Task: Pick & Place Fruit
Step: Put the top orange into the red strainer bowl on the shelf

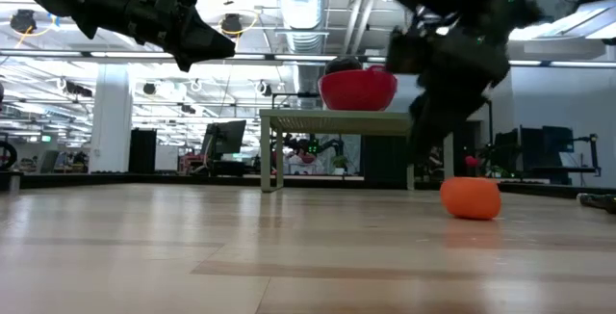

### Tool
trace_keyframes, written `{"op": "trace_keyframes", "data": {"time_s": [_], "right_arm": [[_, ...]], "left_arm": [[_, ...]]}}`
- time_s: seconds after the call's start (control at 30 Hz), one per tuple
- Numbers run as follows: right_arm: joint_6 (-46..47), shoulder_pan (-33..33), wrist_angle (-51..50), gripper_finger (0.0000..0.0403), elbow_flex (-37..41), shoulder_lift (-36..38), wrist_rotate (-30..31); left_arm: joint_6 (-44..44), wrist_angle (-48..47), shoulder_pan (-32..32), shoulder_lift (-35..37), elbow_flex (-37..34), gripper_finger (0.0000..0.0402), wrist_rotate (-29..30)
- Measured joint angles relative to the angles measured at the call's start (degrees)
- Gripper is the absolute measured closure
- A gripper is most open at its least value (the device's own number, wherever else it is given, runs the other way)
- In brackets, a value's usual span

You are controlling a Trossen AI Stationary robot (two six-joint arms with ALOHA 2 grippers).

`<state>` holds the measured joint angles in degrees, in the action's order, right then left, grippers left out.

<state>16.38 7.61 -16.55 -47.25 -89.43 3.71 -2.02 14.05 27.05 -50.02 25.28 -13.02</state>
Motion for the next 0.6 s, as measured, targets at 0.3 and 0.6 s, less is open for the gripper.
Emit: {"op": "trace_keyframes", "data": {"time_s": [0.3, 0.6], "right_arm": [[9.09, -0.62, -20.69, 0.0112, 7.58, 19.84, 14.26], [1.65, -5.45, 4.16, 0.0112, 24.91, 23.46, 14.4]], "left_arm": [[-0.01, 0.26, 0.0, 0.0, 0.0, 0.0305, -0.07], [-0.01, 0.26, 0.0, 0.0, 0.0, 0.0305, -0.37]]}}
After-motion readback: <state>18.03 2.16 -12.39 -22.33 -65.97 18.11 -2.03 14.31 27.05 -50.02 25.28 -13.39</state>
